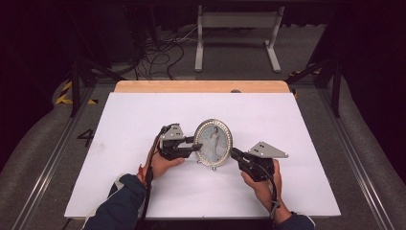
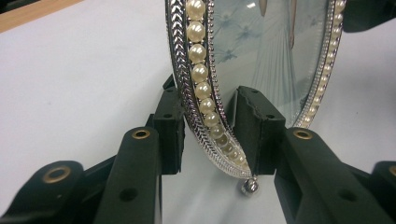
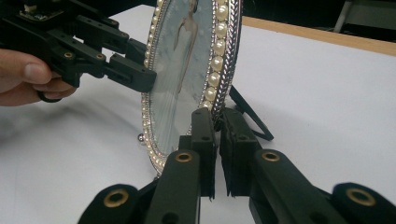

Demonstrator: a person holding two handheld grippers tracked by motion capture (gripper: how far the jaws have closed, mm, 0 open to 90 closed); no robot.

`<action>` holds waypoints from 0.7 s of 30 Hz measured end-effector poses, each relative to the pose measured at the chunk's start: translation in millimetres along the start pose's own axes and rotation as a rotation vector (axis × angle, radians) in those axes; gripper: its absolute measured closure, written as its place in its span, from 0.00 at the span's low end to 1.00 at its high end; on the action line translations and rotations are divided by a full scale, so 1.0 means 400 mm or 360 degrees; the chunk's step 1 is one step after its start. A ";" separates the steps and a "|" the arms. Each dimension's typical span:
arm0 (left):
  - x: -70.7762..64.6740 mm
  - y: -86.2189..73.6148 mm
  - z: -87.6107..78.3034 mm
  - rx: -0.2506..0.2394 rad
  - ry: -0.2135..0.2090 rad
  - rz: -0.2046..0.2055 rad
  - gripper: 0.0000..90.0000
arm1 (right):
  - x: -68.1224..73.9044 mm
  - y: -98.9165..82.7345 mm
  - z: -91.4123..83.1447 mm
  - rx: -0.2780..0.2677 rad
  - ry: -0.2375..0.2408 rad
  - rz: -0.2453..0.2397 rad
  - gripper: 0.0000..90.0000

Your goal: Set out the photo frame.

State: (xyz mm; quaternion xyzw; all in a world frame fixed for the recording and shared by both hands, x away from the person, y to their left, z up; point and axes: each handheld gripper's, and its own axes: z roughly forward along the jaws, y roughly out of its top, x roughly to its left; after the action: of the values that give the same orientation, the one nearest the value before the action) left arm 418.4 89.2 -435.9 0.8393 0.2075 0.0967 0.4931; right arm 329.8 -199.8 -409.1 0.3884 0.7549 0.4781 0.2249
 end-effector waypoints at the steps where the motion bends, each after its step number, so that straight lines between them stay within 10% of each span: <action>1: -0.002 0.001 -0.001 0.0008 0.0013 0.0011 0.71 | 0.000 0.001 0.003 -0.0002 -0.0005 0.0000 0.94; 10: -0.001 0.009 -0.012 -0.0101 0.0051 -0.0013 0.65 | 0.003 -0.001 -0.003 -0.0010 -0.0044 -0.0003 0.87; 21: -0.003 0.010 0.000 -0.0051 -0.0003 0.0039 0.69 | 0.007 -0.016 0.006 -0.0032 -0.0055 0.0014 0.92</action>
State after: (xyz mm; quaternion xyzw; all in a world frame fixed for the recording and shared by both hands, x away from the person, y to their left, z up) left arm 418.5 86.9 -432.4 0.8339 0.1950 0.1052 0.5055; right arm 327.5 -197.6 -415.8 0.3978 0.7444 0.4798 0.2396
